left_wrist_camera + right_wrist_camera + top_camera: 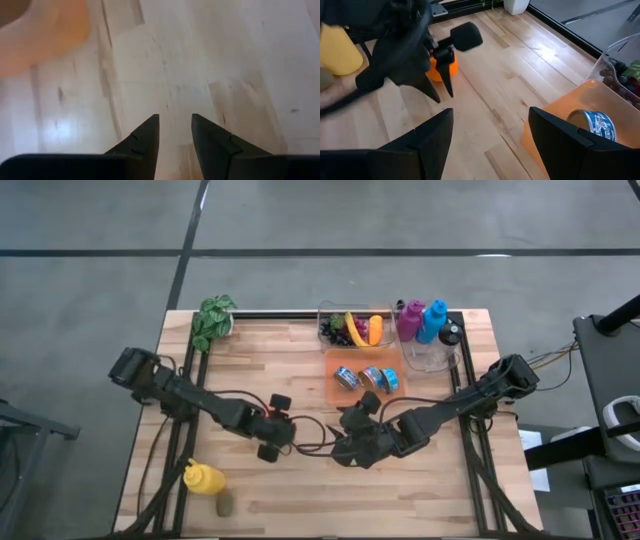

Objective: Pick & Place Food Item
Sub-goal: Put the orange into the left transparent bin

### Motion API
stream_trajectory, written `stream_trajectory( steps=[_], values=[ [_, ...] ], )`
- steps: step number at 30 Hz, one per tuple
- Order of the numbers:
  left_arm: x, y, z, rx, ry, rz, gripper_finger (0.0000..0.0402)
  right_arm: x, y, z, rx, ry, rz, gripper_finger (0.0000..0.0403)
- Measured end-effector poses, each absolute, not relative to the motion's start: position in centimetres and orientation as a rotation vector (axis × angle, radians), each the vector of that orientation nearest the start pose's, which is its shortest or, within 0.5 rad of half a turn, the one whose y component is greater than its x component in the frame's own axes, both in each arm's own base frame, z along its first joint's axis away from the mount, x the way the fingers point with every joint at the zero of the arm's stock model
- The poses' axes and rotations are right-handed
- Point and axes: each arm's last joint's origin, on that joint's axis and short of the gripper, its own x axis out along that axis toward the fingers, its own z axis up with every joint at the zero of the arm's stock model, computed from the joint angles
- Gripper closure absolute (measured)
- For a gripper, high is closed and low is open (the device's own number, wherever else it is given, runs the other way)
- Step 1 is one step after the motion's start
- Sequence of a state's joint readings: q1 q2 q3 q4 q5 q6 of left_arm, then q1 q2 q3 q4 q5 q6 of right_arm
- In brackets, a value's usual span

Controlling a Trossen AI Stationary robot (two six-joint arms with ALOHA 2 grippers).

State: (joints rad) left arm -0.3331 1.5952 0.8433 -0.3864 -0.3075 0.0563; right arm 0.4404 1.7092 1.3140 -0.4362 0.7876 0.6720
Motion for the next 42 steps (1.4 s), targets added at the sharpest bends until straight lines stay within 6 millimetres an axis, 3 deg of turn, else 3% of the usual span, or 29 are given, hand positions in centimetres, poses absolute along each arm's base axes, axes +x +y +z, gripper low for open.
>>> stream_trajectory(
  steps=[11,19,33,42],
  values=[
    [25.4,-7.9,20.4,0.316,0.960,-0.023,0.0284,33.9,13.7,26.1,0.155,0.533,-0.528,0.0143],
    [22.8,-7.0,22.9,0.139,0.963,0.072,0.0284,33.9,13.7,26.1,0.145,0.535,-0.524,0.0189],
    [21.1,-6.4,22.3,-0.094,1.101,0.274,0.0284,34.0,13.4,26.1,0.107,0.531,-0.541,0.0308],
    [20.8,-6.2,22.2,-0.135,1.125,0.318,0.0284,34.0,13.3,26.1,0.105,0.533,-0.544,0.0347]
  ],
)
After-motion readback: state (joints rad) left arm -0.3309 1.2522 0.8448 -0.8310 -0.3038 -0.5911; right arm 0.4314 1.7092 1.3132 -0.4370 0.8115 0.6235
